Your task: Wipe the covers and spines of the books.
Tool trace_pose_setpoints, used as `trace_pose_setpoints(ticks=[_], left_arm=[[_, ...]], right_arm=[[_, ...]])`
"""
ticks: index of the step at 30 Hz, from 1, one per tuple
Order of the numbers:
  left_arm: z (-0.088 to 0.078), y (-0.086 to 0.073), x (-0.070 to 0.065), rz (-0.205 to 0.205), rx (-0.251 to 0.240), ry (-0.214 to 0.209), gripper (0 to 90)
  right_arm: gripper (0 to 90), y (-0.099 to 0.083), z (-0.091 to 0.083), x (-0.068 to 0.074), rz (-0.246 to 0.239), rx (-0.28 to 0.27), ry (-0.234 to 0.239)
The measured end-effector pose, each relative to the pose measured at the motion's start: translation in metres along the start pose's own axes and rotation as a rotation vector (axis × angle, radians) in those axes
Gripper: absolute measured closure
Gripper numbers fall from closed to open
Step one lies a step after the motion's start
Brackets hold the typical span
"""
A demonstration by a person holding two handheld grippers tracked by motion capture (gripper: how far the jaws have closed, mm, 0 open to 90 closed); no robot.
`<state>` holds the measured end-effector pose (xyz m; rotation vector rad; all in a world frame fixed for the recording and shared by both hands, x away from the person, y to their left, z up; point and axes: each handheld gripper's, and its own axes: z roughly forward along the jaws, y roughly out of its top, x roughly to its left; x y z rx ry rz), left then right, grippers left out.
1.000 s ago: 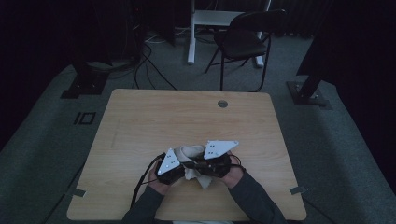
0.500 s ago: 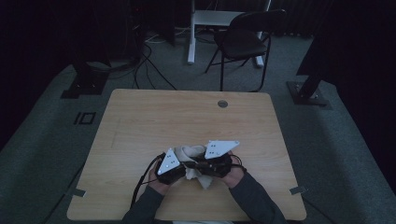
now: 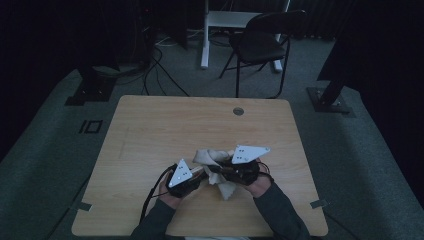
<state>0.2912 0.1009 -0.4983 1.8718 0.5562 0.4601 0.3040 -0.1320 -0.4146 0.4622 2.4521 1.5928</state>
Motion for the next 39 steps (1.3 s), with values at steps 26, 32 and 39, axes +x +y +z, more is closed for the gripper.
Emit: trace_pose_setpoints(ticks=[26, 32, 39], left_arm=[[-0.001, -0.001, 0.000, -0.003, 0.001, 0.000, 78.0], [-0.001, -0.001, 0.000, -0.004, 0.001, 0.000, 78.0], [-0.002, -0.001, 0.001, 0.001, 0.005, -0.002, 78.0]], right_arm=[[83.7, -0.016, -0.028, -0.025, 0.056, -0.007, -0.143], [83.6, -0.018, -0.038, -0.030, 0.069, -0.017, -0.182], [83.7, -0.022, -0.048, -0.037, 0.081, -0.022, -0.222]])
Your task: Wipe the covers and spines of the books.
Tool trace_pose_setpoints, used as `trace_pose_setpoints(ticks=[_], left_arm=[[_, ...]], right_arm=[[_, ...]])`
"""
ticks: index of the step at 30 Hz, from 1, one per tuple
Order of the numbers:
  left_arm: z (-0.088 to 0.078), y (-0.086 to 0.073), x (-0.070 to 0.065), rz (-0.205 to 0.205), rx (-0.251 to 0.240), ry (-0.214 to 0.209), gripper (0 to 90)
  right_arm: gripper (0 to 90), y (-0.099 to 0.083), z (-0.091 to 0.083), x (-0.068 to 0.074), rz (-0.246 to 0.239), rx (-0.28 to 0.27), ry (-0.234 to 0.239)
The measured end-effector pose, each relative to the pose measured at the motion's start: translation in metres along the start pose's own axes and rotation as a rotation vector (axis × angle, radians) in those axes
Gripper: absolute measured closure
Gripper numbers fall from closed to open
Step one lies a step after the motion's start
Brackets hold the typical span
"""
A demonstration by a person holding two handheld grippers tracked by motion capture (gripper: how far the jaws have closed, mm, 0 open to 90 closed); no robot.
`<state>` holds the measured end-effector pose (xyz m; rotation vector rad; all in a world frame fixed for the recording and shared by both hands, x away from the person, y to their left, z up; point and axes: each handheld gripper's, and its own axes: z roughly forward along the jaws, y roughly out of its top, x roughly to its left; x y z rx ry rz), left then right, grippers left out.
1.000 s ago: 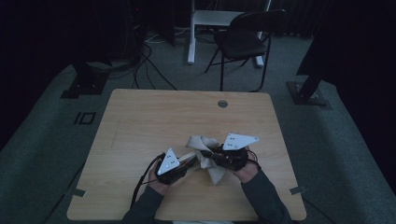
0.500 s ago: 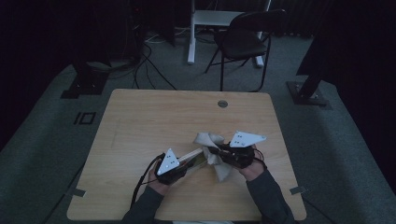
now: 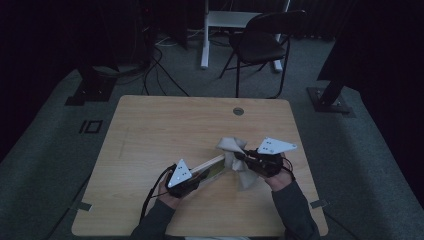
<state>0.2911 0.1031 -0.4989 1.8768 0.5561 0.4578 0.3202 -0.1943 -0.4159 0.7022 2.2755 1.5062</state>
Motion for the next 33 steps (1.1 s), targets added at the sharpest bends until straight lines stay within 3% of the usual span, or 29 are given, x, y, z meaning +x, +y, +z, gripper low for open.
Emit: trace_pose_setpoints(ticks=[15, 22, 33], left_arm=[[-0.001, 0.000, 0.000, -0.002, 0.000, 0.002, 78.0], [-0.001, 0.000, 0.000, 0.000, 0.002, 0.002, 78.0], [-0.001, 0.000, 0.000, 0.002, 0.003, 0.002, 78.0]], right_arm=[[84.3, -0.005, -0.012, -0.014, 0.037, -0.015, -0.045], [84.5, -0.007, -0.013, -0.017, 0.036, -0.003, -0.087], [84.5, -0.015, -0.014, -0.028, 0.077, 0.013, -0.118]])
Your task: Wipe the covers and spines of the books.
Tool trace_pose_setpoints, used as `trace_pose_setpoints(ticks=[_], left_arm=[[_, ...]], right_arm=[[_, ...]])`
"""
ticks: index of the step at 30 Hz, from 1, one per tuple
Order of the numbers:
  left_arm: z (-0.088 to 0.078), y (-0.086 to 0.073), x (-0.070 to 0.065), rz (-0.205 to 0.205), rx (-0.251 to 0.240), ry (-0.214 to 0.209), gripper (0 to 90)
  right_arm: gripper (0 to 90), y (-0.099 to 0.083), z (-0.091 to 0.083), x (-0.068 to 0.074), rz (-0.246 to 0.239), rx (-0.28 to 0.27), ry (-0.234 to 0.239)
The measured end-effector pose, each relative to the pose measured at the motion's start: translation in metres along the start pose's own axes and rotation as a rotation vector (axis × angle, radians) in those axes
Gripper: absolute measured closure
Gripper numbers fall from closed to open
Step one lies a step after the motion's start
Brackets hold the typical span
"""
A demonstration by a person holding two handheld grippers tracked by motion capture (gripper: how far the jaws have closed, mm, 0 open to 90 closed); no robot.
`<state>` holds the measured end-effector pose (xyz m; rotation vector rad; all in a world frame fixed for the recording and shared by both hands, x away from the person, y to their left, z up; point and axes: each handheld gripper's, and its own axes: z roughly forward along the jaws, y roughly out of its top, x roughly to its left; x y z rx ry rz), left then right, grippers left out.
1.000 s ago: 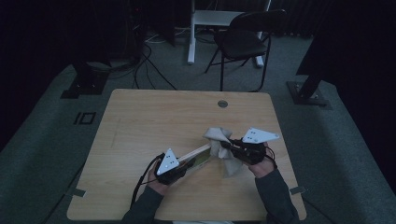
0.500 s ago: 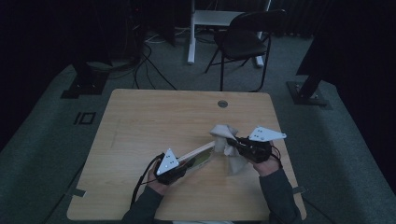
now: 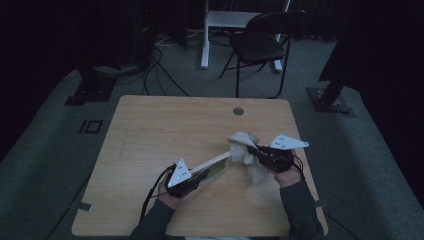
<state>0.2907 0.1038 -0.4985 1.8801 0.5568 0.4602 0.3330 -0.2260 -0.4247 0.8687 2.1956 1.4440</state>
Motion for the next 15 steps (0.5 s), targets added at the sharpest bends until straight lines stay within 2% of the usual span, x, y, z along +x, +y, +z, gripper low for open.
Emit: trace_pose_setpoints(ticks=[7, 15], left_arm=[[0.000, 0.000, 0.000, -0.001, -0.001, 0.000, 78.0], [-0.001, 0.000, 0.001, 0.000, -0.001, 0.002, 78.0]], right_arm=[[84.5, -0.006, 0.004, -0.005, 0.015, 0.013, -0.013], [84.5, -0.010, 0.001, -0.011, 0.036, 0.014, -0.030]])
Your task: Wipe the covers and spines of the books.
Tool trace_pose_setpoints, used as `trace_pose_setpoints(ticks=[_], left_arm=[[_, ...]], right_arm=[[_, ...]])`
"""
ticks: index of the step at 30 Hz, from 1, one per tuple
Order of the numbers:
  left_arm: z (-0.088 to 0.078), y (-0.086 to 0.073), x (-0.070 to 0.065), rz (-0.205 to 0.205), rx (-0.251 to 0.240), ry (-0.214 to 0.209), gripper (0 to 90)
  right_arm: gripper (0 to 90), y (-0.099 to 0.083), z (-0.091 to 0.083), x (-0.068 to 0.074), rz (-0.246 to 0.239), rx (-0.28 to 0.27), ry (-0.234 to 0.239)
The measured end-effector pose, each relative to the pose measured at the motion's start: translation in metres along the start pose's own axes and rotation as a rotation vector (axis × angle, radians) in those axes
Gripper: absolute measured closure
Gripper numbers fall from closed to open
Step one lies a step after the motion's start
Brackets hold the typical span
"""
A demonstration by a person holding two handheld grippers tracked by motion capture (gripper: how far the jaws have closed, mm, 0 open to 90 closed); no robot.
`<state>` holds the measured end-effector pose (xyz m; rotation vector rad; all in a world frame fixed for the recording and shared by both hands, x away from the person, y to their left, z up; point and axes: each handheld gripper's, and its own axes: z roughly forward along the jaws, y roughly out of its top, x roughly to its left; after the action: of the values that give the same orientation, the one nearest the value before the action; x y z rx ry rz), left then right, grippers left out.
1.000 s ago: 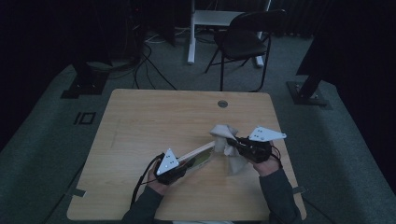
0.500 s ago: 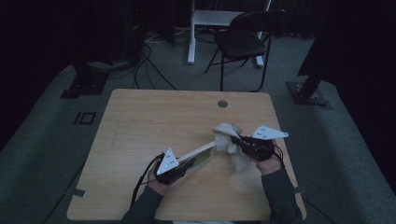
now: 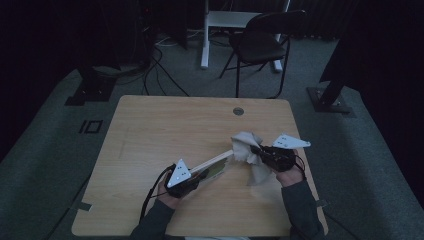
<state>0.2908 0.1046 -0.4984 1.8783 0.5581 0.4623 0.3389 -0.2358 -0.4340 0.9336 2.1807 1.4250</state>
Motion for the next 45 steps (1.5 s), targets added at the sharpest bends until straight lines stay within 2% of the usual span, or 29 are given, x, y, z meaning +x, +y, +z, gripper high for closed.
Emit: trace_pose_setpoints(ticks=[6, 14, 18, 25, 30, 39, 45], left_arm=[[0.000, 0.000, 0.000, -0.002, -0.001, 0.001, 78.0], [-0.003, 0.000, 0.005, -0.040, -0.016, -0.008, 78.0], [-0.004, 0.000, 0.006, -0.045, -0.019, -0.008, 78.0], [-0.005, 0.000, 0.006, -0.044, -0.024, -0.007, 78.1], [-0.007, 0.002, 0.008, -0.062, -0.038, -0.016, 78.1], [-0.012, 0.007, 0.006, -0.050, -0.059, -0.007, 78.1], [-0.013, 0.009, 0.006, -0.046, -0.061, 0.002, 78.1]], right_arm=[[84.4, -0.002, 0.001, -0.002, 0.010, 0.005, 0.004], [84.3, -0.005, 0.003, -0.005, 0.019, 0.010, 0.001], [84.3, -0.005, 0.004, -0.005, 0.023, 0.015, 0.005], [84.3, -0.008, 0.012, -0.003, 0.020, 0.038, 0.016], [84.3, -0.010, 0.016, -0.003, 0.017, 0.050, 0.018], [84.3, -0.011, 0.018, -0.001, 0.003, 0.069, 0.012], [84.3, -0.010, 0.020, 0.003, -0.024, 0.088, 0.014]])
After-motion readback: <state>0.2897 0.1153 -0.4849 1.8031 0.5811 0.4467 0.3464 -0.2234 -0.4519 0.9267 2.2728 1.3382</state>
